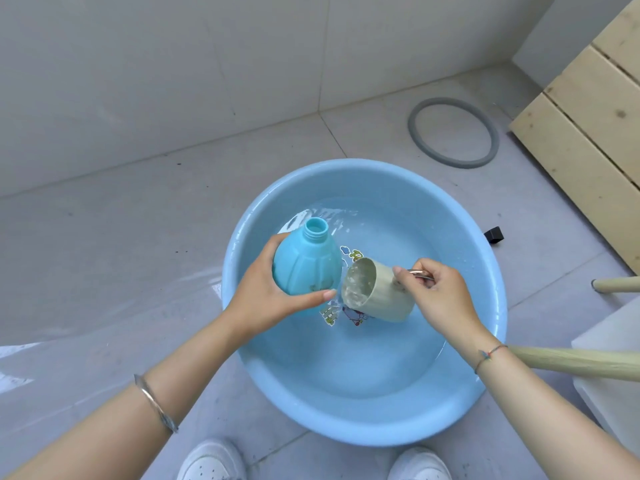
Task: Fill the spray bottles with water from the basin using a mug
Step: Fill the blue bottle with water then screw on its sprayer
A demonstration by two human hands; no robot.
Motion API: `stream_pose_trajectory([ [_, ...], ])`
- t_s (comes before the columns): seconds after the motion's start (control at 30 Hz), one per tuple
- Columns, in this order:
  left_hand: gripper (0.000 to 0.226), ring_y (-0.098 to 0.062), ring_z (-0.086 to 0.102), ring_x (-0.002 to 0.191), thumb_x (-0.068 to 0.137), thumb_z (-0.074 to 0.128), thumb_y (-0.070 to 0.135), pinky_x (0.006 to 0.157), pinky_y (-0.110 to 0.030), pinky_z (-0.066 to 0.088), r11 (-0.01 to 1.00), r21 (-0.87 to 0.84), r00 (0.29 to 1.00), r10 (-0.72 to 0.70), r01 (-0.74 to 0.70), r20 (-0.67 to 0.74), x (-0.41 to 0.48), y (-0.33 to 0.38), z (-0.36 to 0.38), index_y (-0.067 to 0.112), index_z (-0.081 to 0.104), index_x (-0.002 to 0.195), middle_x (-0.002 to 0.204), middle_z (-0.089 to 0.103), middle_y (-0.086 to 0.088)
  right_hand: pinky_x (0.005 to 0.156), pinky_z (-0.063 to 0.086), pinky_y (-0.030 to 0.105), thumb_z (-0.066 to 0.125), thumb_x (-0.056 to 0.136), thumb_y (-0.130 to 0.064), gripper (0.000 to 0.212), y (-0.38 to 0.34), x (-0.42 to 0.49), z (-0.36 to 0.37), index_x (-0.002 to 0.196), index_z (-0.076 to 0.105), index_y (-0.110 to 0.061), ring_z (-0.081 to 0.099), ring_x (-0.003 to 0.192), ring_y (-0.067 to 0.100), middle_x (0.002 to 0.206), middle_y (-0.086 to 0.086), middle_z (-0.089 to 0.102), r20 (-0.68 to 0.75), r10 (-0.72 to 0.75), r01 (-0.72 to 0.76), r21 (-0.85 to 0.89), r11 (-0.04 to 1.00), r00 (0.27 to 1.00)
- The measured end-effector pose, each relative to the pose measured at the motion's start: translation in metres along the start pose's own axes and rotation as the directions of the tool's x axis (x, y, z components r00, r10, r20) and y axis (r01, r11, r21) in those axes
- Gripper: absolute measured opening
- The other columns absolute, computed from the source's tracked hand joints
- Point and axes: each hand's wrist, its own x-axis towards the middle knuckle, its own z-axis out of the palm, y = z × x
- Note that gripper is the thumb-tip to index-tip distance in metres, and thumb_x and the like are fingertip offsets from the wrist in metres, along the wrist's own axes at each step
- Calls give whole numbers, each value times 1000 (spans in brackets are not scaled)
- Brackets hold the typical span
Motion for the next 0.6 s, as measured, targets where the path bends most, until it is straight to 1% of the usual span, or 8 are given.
stream_pose_trajectory([
  [0.07, 84, 6, 62, 98, 49, 88, 46, 78, -8, 49, 1000, 9, 1000, 6, -6, 3, 0, -1, 0, 42, 46, 122, 106, 61, 31, 45, 22, 16, 67, 88, -18, 44, -3, -1, -8, 55, 39, -12, 28, 45, 4, 46, -7, 36, -42, 75, -70, 108, 992, 996],
  [0.1, 86, 6, 62, 99, 49, 88, 47, 79, -8, 49, 1000, 14, 1000, 8, -8, 5, 0, -2, 0, 41, 45, 124, 107, 61, 31, 44, 20, 16, 66, 88, -17, 44, -4, -3, -13, 56, 37, -13, 25, 44, 5, 45, -11, 29, -59, 97, -86, 164, 983, 994],
  [0.13, 87, 5, 62, 100, 49, 88, 47, 80, -9, 49, 1000, 18, 1000, 8, -8, 7, 1, -2, 0, 41, 45, 124, 108, 61, 31, 46, 19, 18, 66, 88, -18, 43, -4, -4, -18, 58, 36, -13, 24, 47, 6, 48, -11, 26, -69, 110, -93, 221, 971, 991],
  [0.23, 83, 4, 62, 100, 50, 91, 47, 81, -10, 49, 999, 49, 999, 15, -16, 29, 2, -4, 0, 46, 45, 119, 107, 62, 30, 59, 21, 26, 71, 84, -22, 42, -10, -13, -30, 59, 37, -16, 26, 66, 16, 63, 3, 26, -82, 107, -69, 378, 923, 991],
  [0.3, 83, 4, 62, 100, 50, 94, 52, 81, -12, 49, 997, 77, 999, 24, -27, 42, 2, -5, 0, 48, 45, 117, 107, 62, 29, 63, 23, 28, 73, 80, -22, 44, -15, -18, -37, 58, 36, -18, 26, 68, 17, 62, 1, 26, -94, 91, -39, 448, 893, 991],
  [0.4, 84, 5, 61, 102, 45, 87, 60, 85, -15, 49, 992, 121, 998, 38, -44, 50, 4, -7, 1, 52, 44, 117, 110, 61, 29, 64, 32, 17, 68, 83, -11, 43, -25, -22, -44, 59, 34, -17, 43, 54, 7, 46, -16, 37, -135, 54, 19, 490, 871, 989],
  [0.5, 85, 4, 61, 103, 50, 92, 53, 89, -23, 51, 982, 181, 995, 38, -54, 90, 6, -9, 2, 50, 45, 121, 111, 62, 27, 60, 39, 7, 65, 83, -3, 40, -35, -26, -49, 60, 34, -14, 50, 47, -2, 42, -18, 44, -177, 19, 73, 499, 863, 984],
  [0.6, 87, 2, 61, 101, 51, 93, 50, 90, -28, 52, 975, 215, 992, 31, -58, 124, 7, -11, 2, 45, 46, 124, 110, 62, 24, 61, 41, 8, 67, 82, -4, 41, -42, -29, -52, 59, 34, -14, 49, 49, 1, 44, -16, 40, -204, 7, 100, 509, 855, 979],
])
